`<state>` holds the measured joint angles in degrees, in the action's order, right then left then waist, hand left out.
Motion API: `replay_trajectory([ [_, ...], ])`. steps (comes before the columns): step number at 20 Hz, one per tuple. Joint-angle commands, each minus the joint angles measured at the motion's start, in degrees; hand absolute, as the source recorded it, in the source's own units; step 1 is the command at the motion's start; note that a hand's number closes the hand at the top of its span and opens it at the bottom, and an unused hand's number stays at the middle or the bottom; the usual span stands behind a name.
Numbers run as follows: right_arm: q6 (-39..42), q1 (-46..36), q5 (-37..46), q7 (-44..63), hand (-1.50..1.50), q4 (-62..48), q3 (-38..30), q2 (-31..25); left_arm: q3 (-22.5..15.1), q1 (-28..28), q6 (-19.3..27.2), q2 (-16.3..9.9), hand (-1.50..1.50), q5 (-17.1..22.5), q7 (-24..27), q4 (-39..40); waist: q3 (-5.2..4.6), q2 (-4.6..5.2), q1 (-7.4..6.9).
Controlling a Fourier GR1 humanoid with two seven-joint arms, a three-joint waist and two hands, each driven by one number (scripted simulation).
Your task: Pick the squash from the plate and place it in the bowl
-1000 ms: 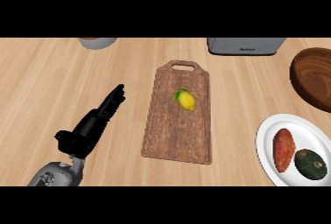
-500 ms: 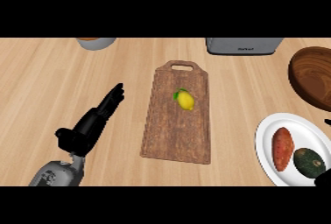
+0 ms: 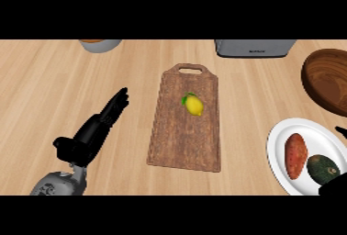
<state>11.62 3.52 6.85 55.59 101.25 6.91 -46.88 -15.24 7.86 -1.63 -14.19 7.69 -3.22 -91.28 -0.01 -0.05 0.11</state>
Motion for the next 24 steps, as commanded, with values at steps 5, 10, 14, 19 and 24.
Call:
replay_trajectory([
  [5, -0.6, 0.3, 12.8, 0.0, -1.5, -2.8, 0.4, 4.4, 1.9, 0.9, -2.3, 1.4, 0.0, -1.0, -1.5, -0.1, 0.01, 0.03, -0.08],
  [10, -1.8, 3.5, 17.0, -3.3, -1.5, -5.9, -1.4, 8.5, 0.1, -3.2, -1.6, 4.4, 0.0, -4.3, 1.3, -1.1, 0.01, 0.01, -0.05],
  [14, 3.0, 4.8, 15.7, -4.6, -1.5, -5.0, -6.0, 9.4, 3.5, -0.5, -4.3, 4.5, 0.0, -3.8, 0.6, 1.6, 0.0, 0.0, 0.11],
  [19, 2.6, -2.8, 20.0, -7.8, -1.5, -15.1, -5.8, 14.2, 3.5, -1.2, -3.9, 5.8, 0.0, -5.2, -2.9, -1.5, 0.02, 0.05, -0.3],
  [24, 0.8, 2.3, 24.0, -16.3, -1.5, -17.2, -7.9, 16.4, 4.4, -3.1, -5.2, 6.1, 0.0, -6.7, -3.0, -3.9, 0.02, 0.02, -0.08],
])
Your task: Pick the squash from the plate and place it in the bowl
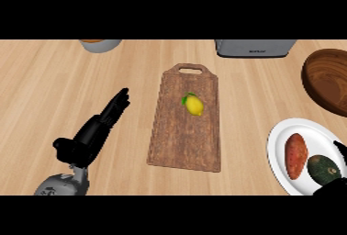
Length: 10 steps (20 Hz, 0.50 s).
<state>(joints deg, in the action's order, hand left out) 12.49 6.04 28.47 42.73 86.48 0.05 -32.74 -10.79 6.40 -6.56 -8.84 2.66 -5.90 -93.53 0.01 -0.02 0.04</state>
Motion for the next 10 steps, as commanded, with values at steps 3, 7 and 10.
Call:
replay_trajectory([
  [3, -1.5, -2.2, 1.7, -6.4, 1.5, -4.0, -3.2, 3.1, -0.4, -1.1, -0.4, 2.0, 0.0, -2.6, 1.8, 0.9, 0.0, 0.01, -0.03],
  [7, -4.1, -4.6, 6.9, -10.1, 1.5, -5.8, -2.2, 2.6, 2.0, 2.4, -1.7, 2.1, 0.0, -2.0, 3.0, 6.3, -0.01, 0.07, 0.05],
  [10, -8.8, -5.4, 9.9, -18.9, 1.5, -16.4, -3.8, 2.8, 2.3, -0.3, -2.3, 1.8, 0.0, -0.4, -0.7, -0.6, 0.02, 0.06, -0.25],
])
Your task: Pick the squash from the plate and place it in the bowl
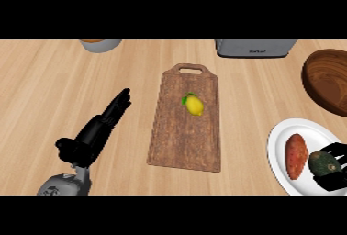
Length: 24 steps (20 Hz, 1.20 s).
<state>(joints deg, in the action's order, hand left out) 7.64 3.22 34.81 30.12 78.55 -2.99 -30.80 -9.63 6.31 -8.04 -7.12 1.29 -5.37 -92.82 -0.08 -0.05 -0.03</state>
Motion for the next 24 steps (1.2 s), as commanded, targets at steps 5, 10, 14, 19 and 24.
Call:
replay_trajectory([
  [5, -0.4, 0.7, 4.7, -1.8, 1.5, 2.3, -2.7, 2.0, 2.9, 3.2, -2.1, 1.5, 0.0, -0.9, 1.8, 5.6, 0.06, 0.02, 0.26],
  [10, 5.7, -22.8, 8.0, -2.3, 1.5, -8.1, 8.9, 5.1, -0.8, 3.8, -1.1, 2.9, 0.0, -2.3, 2.0, 4.5, 0.15, 0.86, -3.76],
  [14, 4.9, -35.3, 13.8, -1.5, 1.5, -18.3, 11.4, 7.0, -0.1, 2.1, -1.7, 2.2, 0.0, -1.5, 1.3, 3.4, 0.12, 0.62, -3.05],
  [19, -8.1, -38.7, 22.5, 2.0, 1.5, -22.5, 11.4, 9.2, 1.8, 1.8, -3.5, -0.1, 0.0, -0.1, -0.2, 1.2, 0.12, 0.36, -1.67],
  [24, -13.5, -44.4, 20.4, 1.9, 1.5, -15.4, 5.2, 6.2, 2.4, 2.9, -2.0, 1.2, 0.0, -0.4, -0.3, 2.4, 0.11, 0.13, -0.59],
])
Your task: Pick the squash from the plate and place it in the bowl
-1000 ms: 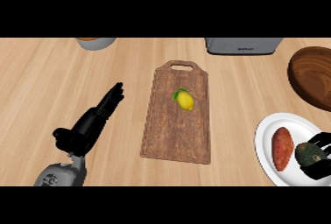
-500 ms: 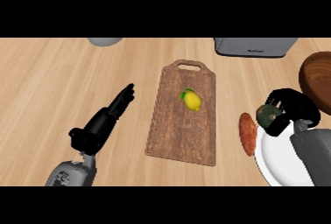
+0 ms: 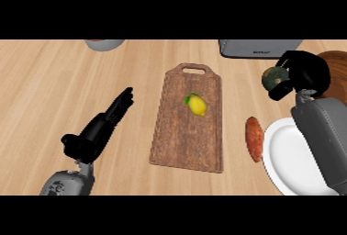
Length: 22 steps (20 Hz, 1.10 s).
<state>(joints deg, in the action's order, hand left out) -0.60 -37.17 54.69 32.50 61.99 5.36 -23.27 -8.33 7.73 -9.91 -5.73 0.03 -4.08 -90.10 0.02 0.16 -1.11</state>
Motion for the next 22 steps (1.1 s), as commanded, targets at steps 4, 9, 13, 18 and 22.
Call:
replay_trajectory([
  [4, -9.8, -5.2, -2.5, -0.2, 1.5, 4.7, -7.9, -0.4, 0.0, -0.2, 1.3, 1.0, 0.0, -1.0, 0.0, 0.1, 0.01, -0.17, 0.93],
  [9, -11.3, -5.4, -3.9, -2.6, 1.5, 0.9, -12.5, -2.7, 1.2, -0.4, -0.3, 0.0, 0.0, -0.7, 1.6, 0.3, -0.02, -0.09, 0.8],
  [13, -11.6, -7.0, -1.9, -5.9, 1.5, -8.2, -14.3, -7.3, 2.0, -1.3, -1.5, -0.3, 0.0, 0.4, 2.1, 0.2, -0.02, 0.0, 0.51],
  [18, -20.7, -8.3, 4.6, -7.8, 1.5, -17.3, -14.7, -11.1, 2.6, 3.3, -1.1, -0.3, 0.0, 0.6, -3.6, -0.9, 0.03, 0.34, -0.04],
  [22, -26.2, -9.2, 3.2, -16.0, 1.5, -27.6, -18.3, -14.9, -0.1, -1.7, -0.5, 1.1, 0.0, -1.0, -1.2, -3.1, 0.06, 0.31, -0.47],
])
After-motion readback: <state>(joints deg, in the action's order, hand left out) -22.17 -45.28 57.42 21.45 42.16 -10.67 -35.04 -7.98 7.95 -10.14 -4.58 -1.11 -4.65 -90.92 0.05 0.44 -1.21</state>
